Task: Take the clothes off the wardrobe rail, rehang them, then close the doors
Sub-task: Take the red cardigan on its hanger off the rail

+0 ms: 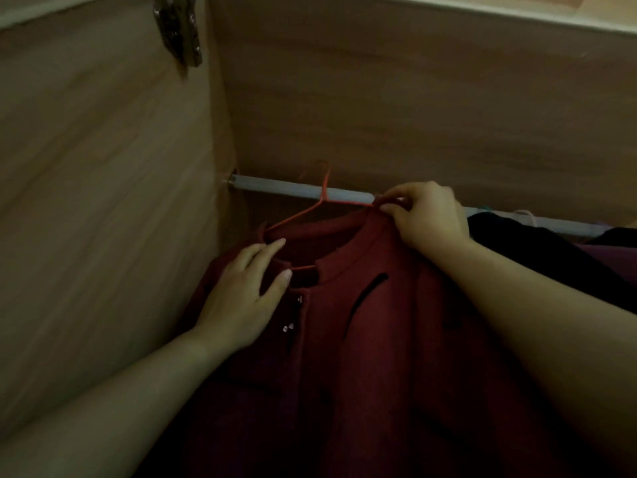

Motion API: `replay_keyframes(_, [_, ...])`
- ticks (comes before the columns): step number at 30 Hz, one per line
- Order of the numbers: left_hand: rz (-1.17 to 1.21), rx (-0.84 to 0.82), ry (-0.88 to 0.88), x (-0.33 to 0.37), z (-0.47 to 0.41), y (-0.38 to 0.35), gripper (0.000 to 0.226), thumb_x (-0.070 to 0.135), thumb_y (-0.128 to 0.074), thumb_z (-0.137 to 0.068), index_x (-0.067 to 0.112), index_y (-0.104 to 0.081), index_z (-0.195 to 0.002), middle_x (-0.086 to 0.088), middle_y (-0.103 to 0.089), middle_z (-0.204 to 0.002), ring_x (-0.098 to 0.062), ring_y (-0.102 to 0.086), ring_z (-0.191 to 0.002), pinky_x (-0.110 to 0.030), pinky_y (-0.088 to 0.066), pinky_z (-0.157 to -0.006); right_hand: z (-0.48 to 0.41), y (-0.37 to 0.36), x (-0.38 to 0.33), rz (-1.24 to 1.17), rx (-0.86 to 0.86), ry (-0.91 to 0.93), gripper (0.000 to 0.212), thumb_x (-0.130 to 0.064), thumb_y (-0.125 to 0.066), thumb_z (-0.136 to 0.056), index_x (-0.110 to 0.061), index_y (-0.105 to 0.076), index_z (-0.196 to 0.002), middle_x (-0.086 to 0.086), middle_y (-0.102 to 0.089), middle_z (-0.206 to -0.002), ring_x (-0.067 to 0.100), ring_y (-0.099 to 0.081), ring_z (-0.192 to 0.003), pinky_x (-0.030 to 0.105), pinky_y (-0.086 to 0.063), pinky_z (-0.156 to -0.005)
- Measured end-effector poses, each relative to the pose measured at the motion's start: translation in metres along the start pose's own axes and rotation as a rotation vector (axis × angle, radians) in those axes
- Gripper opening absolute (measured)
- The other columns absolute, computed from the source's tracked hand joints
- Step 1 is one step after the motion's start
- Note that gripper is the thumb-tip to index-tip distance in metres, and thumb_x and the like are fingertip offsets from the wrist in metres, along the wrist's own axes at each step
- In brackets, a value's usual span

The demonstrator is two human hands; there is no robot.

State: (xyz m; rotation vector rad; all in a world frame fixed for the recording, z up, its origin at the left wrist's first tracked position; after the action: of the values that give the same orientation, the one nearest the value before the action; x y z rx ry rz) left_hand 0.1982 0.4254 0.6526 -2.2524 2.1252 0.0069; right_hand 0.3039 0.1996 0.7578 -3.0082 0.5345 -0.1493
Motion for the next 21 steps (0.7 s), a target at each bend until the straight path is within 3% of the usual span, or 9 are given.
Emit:
replay_keyframes(4, [-0.053, 0.054, 0.015, 0.007, 0.006, 0.015, 0.056, 0.052, -0.035, -0.091, 0.033, -0.032, -0.144, -0.001, -0.030, -0.149, -0.017, -0.029, -0.137, -0.033, -0.027, -0.110, 0.030, 0.012, 0.000, -0.042, -0.044, 0.000, 0.018, -0.037, -0.062, -0.087, -0.036, -0.068, -0.104, -0.005, -0.068, -0.101, 0.013, -0.061, -0.090, 0.030, -0.051, -0.068])
replay_keyframes(9, [-0.088, 0.000, 0.034, 0.022, 0.032, 0.038, 0.056, 0.049, -0.030, -0.091, 0.025, -0.041, -0.140, -0.003, -0.038, -0.145, -0.020, -0.035, -0.133, -0.028, -0.025, -0.106, 0.099, 0.047, -0.003, -0.135, -0.107, 0.009, 0.013, -0.038, -0.062, -0.086, -0.043, -0.066, -0.097, -0.022, -0.059, -0.081, 0.000, -0.055, -0.077, 0.024, -0.043, -0.062])
replay_keyframes(12, [-0.063, -0.144, -0.017, 0.034, 0.071, 0.041, 0.051, 0.047, -0.032, -0.089, 0.020, -0.056, -0.124, -0.004, -0.058, -0.122, -0.018, -0.053, -0.112, -0.019, -0.032, -0.088, 0.150, 0.067, 0.002, -0.216, -0.129, -0.047, 0.010, -0.036, -0.066, -0.083, -0.044, -0.066, -0.089, -0.018, -0.060, -0.073, 0.001, -0.055, -0.067, 0.026, -0.044, -0.063])
replay_keyframes(14, [-0.032, -0.198, 0.001, 0.045, 0.104, 0.042, 0.042, 0.045, -0.036, -0.089, 0.017, -0.063, -0.106, -0.003, -0.065, -0.100, -0.019, -0.060, -0.093, -0.021, -0.033, -0.073, 0.187, 0.077, 0.006, -0.229, -0.175, -0.079, 0.011, -0.036, -0.067, -0.082, -0.044, -0.066, -0.089, -0.018, -0.060, -0.072, -0.001, -0.053, -0.063, 0.026, -0.044, -0.063])
replay_keyframes(17, [-0.005, -0.152, 0.086, 0.067, 0.155, 0.048, 0.033, 0.043, -0.039, -0.090, 0.022, -0.065, -0.088, 0.005, -0.065, -0.079, -0.017, -0.062, -0.077, -0.028, -0.037, -0.063, 0.239, 0.095, 0.002, -0.180, -0.289, -0.043, 0.018, -0.036, -0.061, -0.086, -0.042, -0.064, -0.103, -0.022, -0.059, -0.082, -0.001, -0.055, -0.077, 0.029, -0.048, -0.070])
replay_keyframes(21, [0.025, -0.056, 0.149, 0.100, 0.214, 0.066, 0.028, 0.040, -0.043, -0.092, 0.028, -0.067, -0.087, 0.013, -0.068, -0.085, -0.009, -0.063, -0.083, -0.032, -0.048, -0.070, 0.294, 0.124, -0.005, -0.125, -0.316, 0.056, 0.029, -0.035, -0.051, -0.091, -0.035, -0.058, -0.120, -0.015, -0.057, -0.096, 0.007, -0.056, -0.090, 0.031, -0.049, -0.077])
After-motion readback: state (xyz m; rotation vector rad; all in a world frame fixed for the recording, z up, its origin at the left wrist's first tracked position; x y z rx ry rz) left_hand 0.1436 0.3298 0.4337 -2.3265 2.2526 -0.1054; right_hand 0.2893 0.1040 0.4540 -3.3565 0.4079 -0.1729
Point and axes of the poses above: each hand's wrist, its own z-axis away from the middle knuckle, its own y-axis out of the back of the hand, x = y × z, the point moved 1 cm from there along -z, towards the middle knuckle
